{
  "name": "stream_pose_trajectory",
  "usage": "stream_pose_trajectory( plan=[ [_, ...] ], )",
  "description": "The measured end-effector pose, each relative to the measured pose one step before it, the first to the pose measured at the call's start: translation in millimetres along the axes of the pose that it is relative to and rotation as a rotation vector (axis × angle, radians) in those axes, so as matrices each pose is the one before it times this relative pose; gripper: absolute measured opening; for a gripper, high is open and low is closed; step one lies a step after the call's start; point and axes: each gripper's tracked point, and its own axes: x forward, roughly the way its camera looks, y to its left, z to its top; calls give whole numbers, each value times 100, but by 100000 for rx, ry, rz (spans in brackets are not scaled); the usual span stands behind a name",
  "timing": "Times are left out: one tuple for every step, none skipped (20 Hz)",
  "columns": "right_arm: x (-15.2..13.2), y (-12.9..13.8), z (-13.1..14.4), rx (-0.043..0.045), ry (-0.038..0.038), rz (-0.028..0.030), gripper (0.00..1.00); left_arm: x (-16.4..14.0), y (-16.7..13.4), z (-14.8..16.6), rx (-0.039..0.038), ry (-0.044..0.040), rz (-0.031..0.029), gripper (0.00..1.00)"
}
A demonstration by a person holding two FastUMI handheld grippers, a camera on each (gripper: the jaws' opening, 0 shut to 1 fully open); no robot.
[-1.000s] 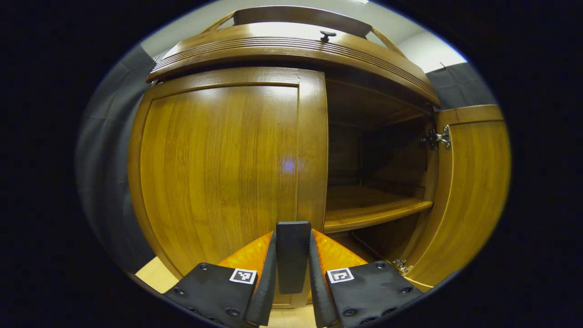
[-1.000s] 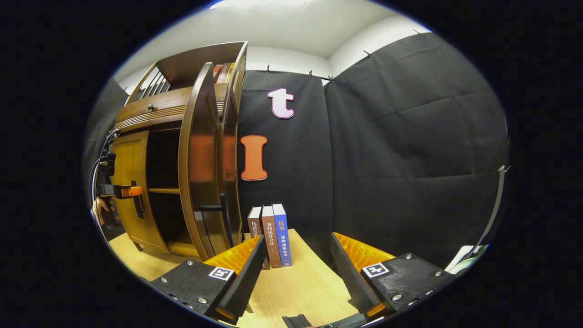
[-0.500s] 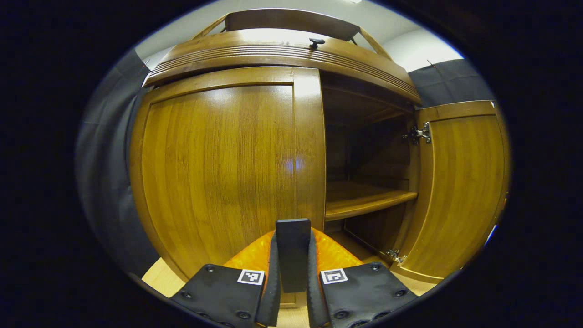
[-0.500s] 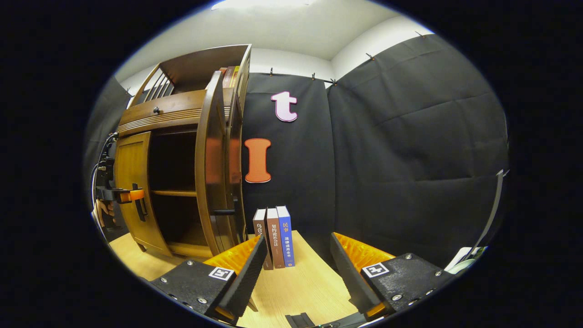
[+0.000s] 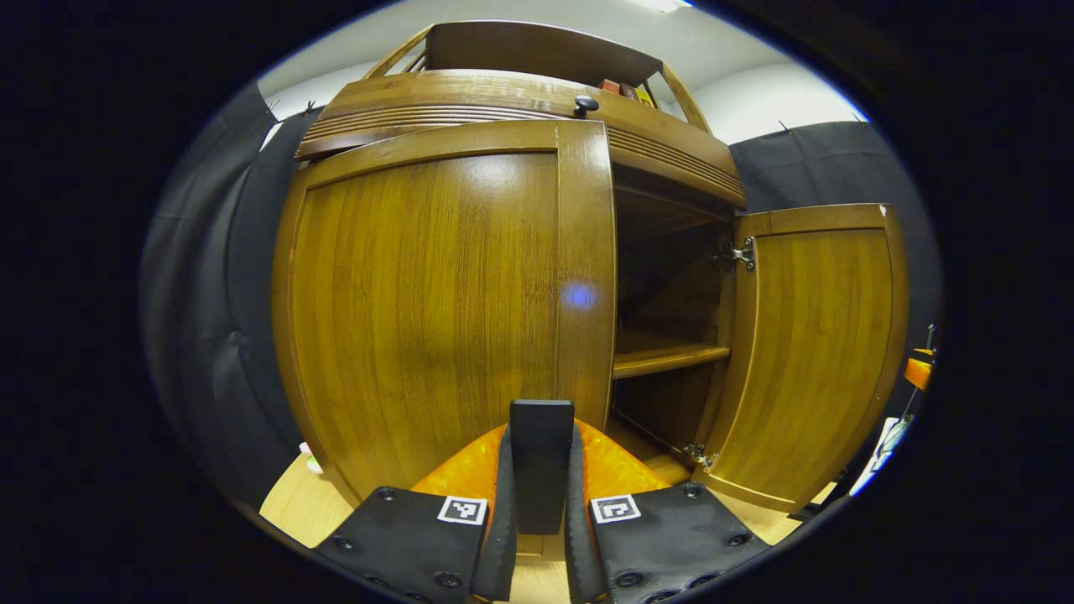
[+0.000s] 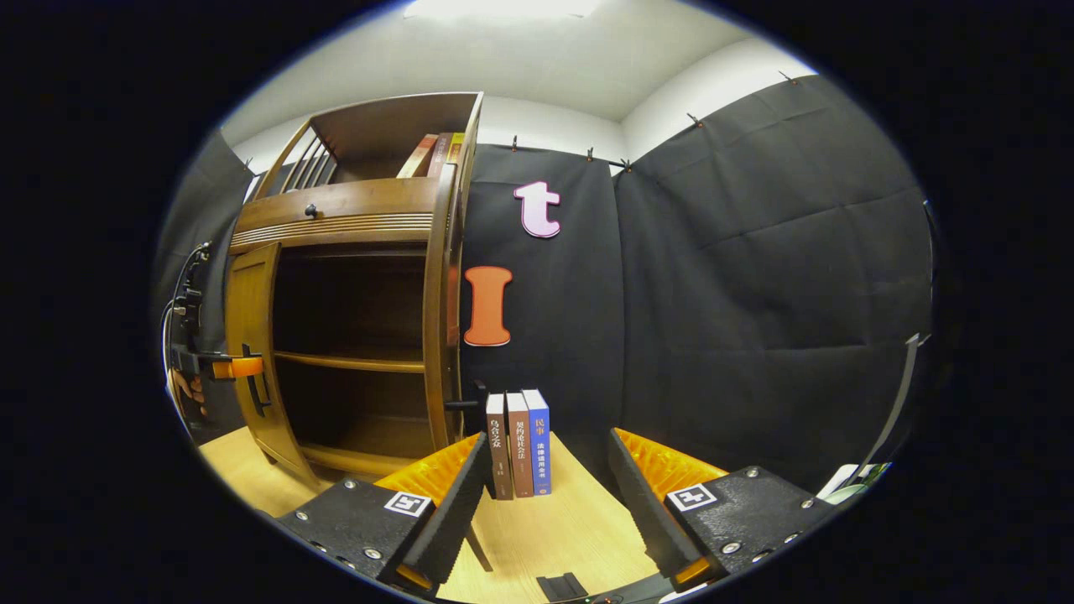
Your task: Open the right door of the double-door shoe cabinet with the right hand, and open the left door with the left hand.
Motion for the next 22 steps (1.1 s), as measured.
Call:
stream_pose_trajectory(
  plan=[
    [-163, 276, 184, -251, -250, 404, 97, -625, 102, -97, -85, 208, -625, 31],
    [-171, 247, 177, -94, -263, 349, 97, -666, 34, 53, -74, 128, -519, 31],
    [-179, 285, 130, 140, -165, 381, 97, -561, 158, -63, -55, 137, -300, 31],
    [-136, 423, 115, 174, -203, 526, 87, -685, 129, -22, 260, 45, -208, 31],
    [-227, 395, 256, 67, -247, 514, 97, -430, 158, -5, 498, -68, -55, 31],
    [-39, 282, 85, -188, -408, 613, 97, -656, 153, -13, 463, -146, 66, 31],
    [-104, 333, 96, -419, -403, 557, 87, -784, 261, -68, 323, -177, 134, 31],
    [-125, 263, 228, -297, -320, 437, 87, -642, 215, 9, 146, -31, 122, 32],
    [-143, 354, 124, -53, -216, 682, 87, -570, 165, -32, 77, -13, 86, 31],
    [6, 467, 39, 38, -116, 800, 97, -624, 248, 42, -373, -39, 120, 33],
    [-37, 409, 104, -62, -20, 746, 97, -546, 313, -50, -354, 5, 1, 33],
    [-76, 375, 66, -130, -182, 617, 87, -578, 223, -52, -302, 32, -33, 33],
    [-63, 294, 149, -256, -278, 399, 87, -441, 249, 50, -215, 4, -30, 31],
    [11, 289, 85, -179, -298, 327, 87, -233, 176, 59, -198, 15, -78, 30],
    [-50, 295, 115, 22, -173, 367, 87, -372, 158, -41, -52, -198, -241, 31],
    [-69, 364, 36, 90, 34, 473, 87, -496, 236, 15, 116, -222, -196, 31],
    [45, 301, 15, -29, 170, 464, 87, -284, 173, 47, 17, -229, 52, 31],
    [56, 208, -135, -120, 220, 371, 87, -376, 311, -127, 190, -137, 225, 31],
    [-39, 281, -19, -141, 75, 477, 87, -367, 265, -44, 338, -127, 346, 31],
    [29, 233, 36, -150, -88, 383, 87, -423, 236, -15, 328, -54, 459, 29],
    [-32, 224, -3, -31, -69, 411, 87, -295, 92, -97, 210, -48, 498, 30],
    [101, 402, 101, 147, -113, 582, 87, -332, 167, -24, 243, -16, 735, 29]
  ],
)
